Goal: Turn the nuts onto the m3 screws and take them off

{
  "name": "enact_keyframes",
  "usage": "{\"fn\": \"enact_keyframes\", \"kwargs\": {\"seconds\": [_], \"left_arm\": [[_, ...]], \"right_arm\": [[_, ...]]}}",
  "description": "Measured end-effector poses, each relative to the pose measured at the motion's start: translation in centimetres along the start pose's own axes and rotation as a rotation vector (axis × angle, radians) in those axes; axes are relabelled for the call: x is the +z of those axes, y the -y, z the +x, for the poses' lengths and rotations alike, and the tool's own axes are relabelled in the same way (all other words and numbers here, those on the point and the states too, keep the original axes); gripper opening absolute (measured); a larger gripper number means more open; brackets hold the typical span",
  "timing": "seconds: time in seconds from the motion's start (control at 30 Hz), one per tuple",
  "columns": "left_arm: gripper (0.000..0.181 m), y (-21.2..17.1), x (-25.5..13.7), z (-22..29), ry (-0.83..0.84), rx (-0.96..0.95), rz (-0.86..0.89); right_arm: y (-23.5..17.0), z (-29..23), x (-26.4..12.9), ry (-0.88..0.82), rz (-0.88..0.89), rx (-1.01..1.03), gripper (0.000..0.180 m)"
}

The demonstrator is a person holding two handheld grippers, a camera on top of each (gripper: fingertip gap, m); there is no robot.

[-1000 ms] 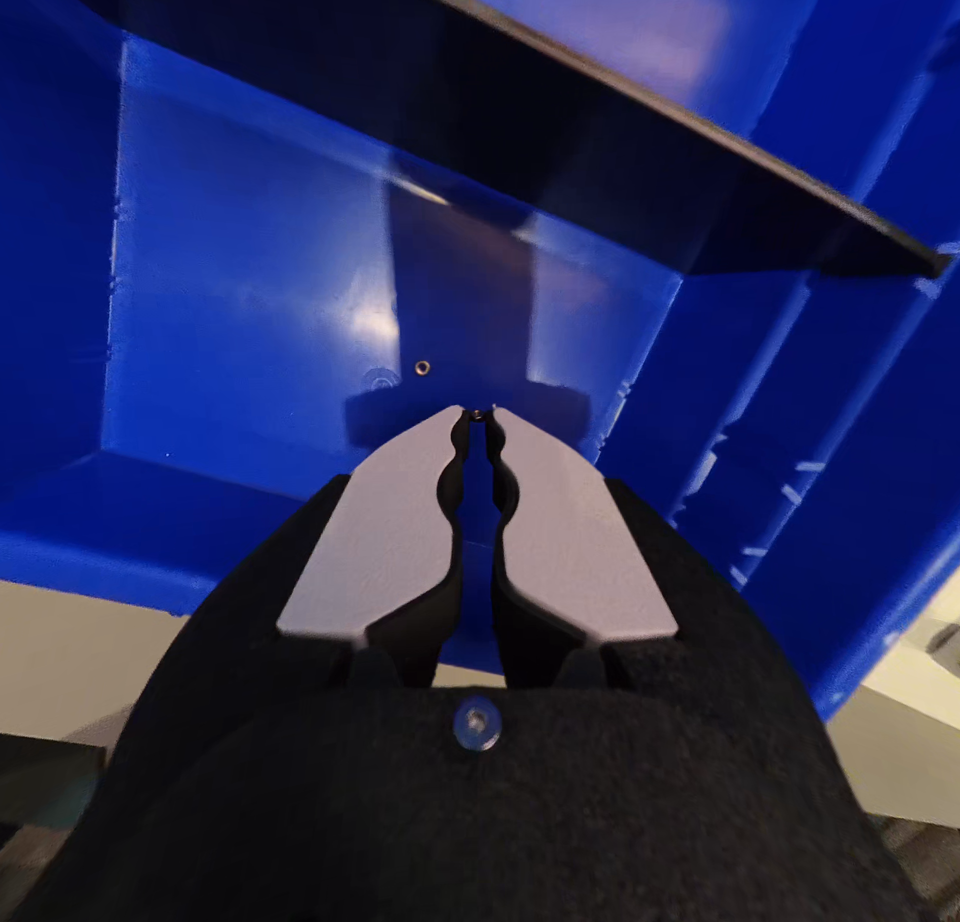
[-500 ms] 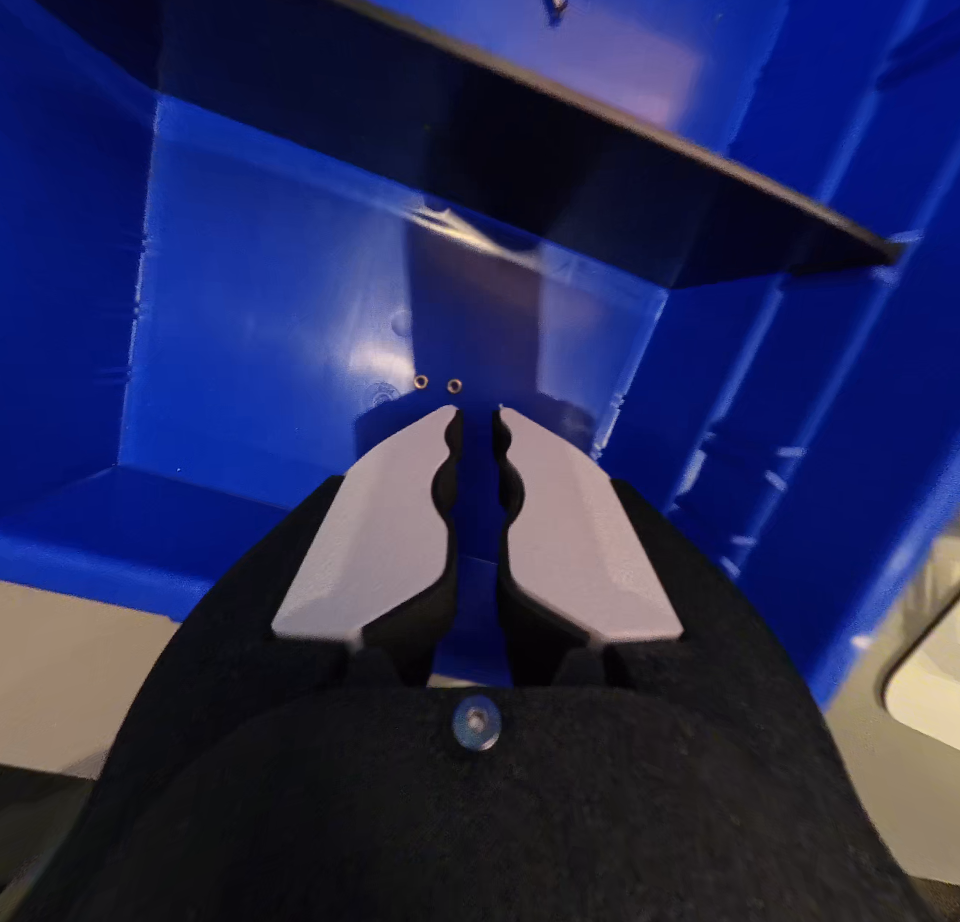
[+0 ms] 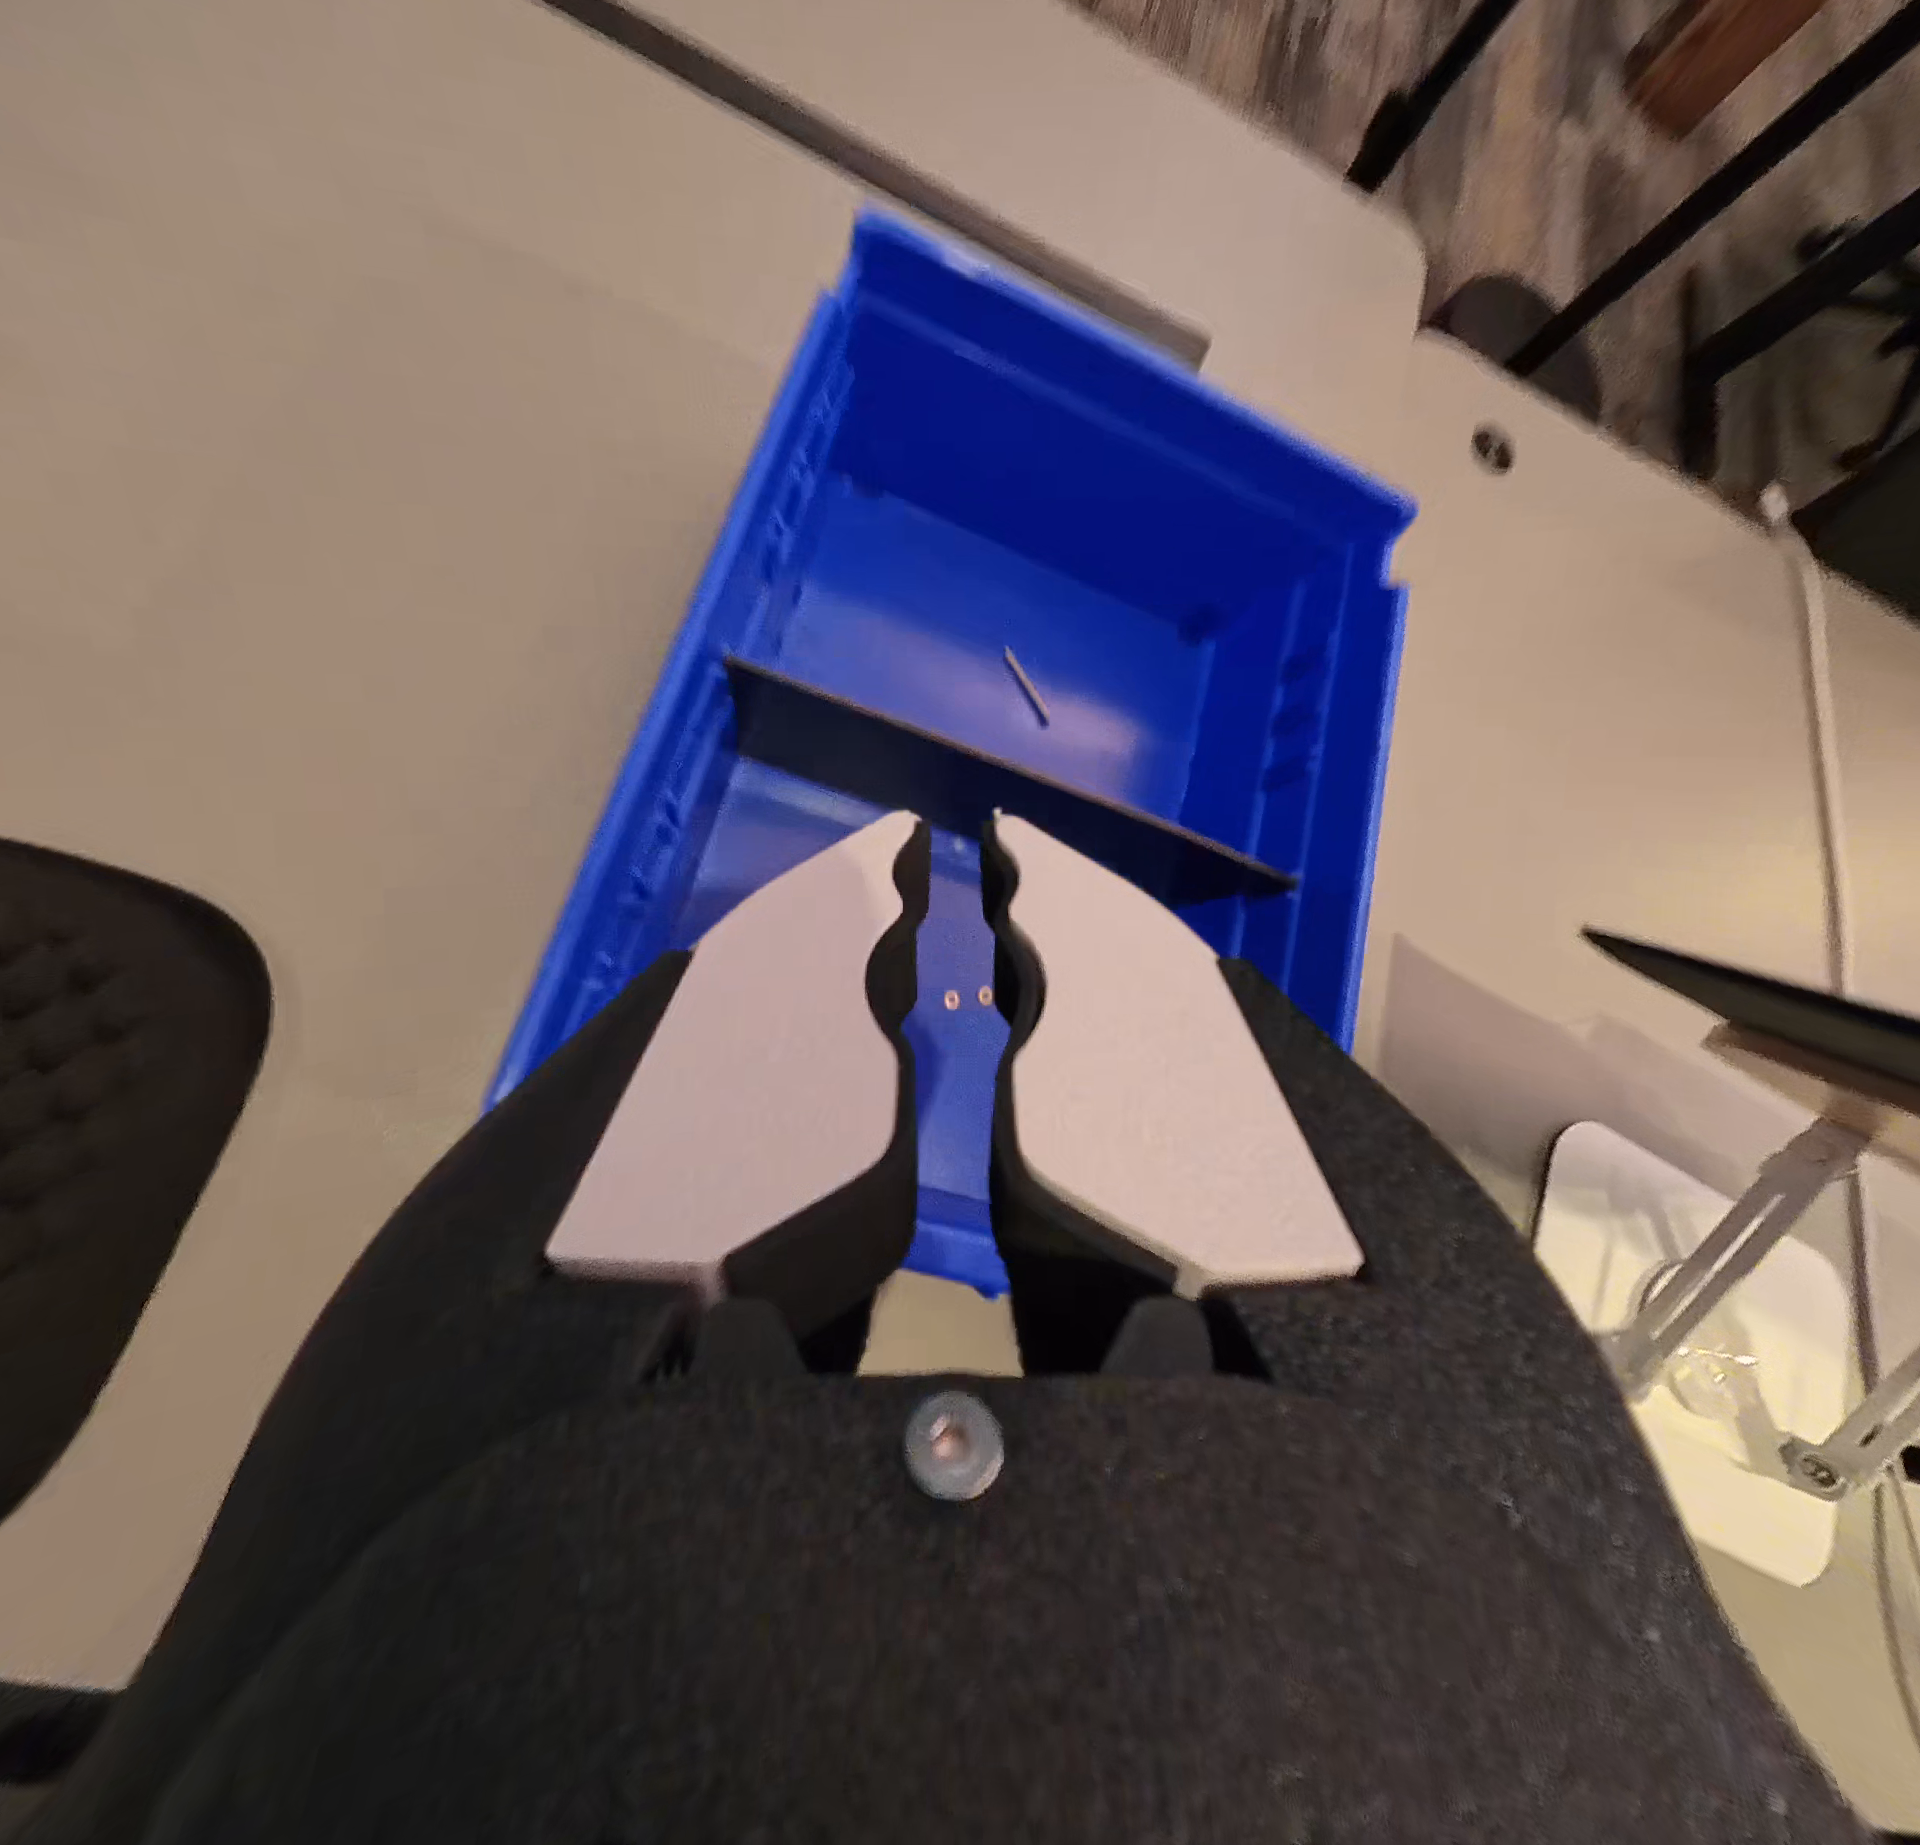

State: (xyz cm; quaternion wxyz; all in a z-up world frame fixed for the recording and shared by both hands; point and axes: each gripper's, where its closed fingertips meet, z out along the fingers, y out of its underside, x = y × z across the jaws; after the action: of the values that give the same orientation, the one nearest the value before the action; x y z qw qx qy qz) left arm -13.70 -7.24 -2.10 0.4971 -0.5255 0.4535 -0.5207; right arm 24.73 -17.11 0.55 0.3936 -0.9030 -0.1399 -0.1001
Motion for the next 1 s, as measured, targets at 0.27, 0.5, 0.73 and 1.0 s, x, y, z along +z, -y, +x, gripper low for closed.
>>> {"fn": "enact_keyframes", "kwargs": {"seconds": [0.27, 0.5, 0.73, 1.0], "left_arm": [[0.002, 1.2, -0.2, 0.4, -0.010, -0.007, 0.048], [0.002, 2.2, -0.6, 0.7, -0.007, 0.010, 0.084], [0.002, 2.4, -0.5, 1.3, -0.030, 0.010, 0.092], [0.002, 3.0, -0.7, 1.5, -0.048, 0.005, 0.118]], "right_arm": [[12.1, -10.2, -4.0, 0.167, 0.442, -0.062, 0.011], [17.7, -23.7, -5.6, 0.681, 0.821, -0.012, 0.014], [19.4, -31.6, -0.5, 0.880, 0.820, 0.007, 0.021], [20.7, -35.6, 2.6, 0.915, 0.803, -0.025, 0.020]]}}
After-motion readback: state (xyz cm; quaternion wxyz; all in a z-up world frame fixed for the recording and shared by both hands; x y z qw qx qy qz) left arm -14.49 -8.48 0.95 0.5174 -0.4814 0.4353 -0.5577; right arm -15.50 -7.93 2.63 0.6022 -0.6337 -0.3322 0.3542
